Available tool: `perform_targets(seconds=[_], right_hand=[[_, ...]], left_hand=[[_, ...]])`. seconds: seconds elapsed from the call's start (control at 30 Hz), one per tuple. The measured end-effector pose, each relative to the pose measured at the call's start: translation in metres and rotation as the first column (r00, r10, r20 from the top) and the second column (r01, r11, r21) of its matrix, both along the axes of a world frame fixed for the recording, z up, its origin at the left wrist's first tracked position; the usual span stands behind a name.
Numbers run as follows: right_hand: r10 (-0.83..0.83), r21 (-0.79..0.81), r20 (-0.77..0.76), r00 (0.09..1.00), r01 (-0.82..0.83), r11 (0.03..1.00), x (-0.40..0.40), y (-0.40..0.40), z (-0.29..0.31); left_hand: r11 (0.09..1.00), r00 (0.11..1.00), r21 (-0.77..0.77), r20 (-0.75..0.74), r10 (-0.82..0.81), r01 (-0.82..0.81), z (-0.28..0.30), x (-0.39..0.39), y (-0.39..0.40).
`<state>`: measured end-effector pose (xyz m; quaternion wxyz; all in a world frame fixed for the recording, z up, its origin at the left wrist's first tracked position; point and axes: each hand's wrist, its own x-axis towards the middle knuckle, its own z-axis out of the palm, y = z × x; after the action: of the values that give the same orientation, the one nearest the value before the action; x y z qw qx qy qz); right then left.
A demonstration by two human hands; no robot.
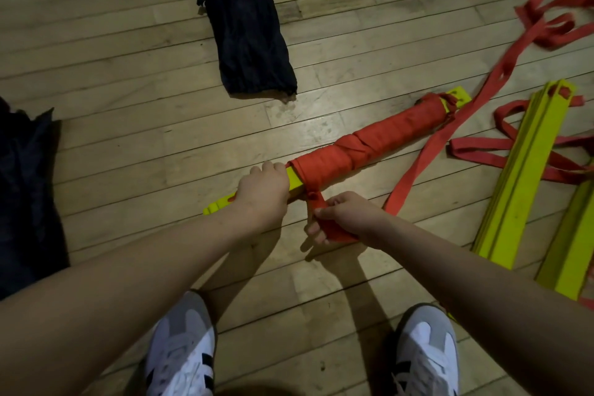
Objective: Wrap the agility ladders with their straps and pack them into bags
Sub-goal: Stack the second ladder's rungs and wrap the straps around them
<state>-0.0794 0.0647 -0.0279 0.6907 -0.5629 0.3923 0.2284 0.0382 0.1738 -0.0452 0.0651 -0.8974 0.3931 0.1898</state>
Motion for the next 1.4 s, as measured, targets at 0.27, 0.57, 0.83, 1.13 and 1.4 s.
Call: perform_targets(seconds=[0.27, 0.57, 0.83, 1.13, 1.4], right_hand=[[-0.02, -0.033, 0.07, 0.997, 0.022, 0.999, 0.009, -0.009, 0.007], [0.01, 0.129, 0.063, 0.998, -0.018, 0.991, 0.008, -0.014, 0.014], [-0.048, 0.096, 0.005, 0.999, 0.047, 0.994, -0.006, -0.009, 0.0], [0.011, -0.011, 0.006, 1.0, -0.011, 1.0, -0.009, -0.007, -0.001], [0.26, 0.008, -0.065, 0.963, -0.26, 0.966, -0.011, -0.025, 0.005]], left_hand=[[0.999, 0.999, 0.015, 0.016, 0.045, -0.046, -0.003, 0.01, -0.011], [0.999, 0.965, -0.031, 0.263, -0.023, 0.032, -0.007, 0.029, -0.018], [0.964, 0.939, -0.052, 0.245, -0.241, 0.261, -0.018, -0.006, 0.019], [0.986, 0.994, -0.134, -0.016, -0.107, 0.104, -0.012, -0.01, 0.024], [0.983, 0.994, -0.182, -0.105, -0.032, 0.013, -0.015, -0.003, 0.02]])
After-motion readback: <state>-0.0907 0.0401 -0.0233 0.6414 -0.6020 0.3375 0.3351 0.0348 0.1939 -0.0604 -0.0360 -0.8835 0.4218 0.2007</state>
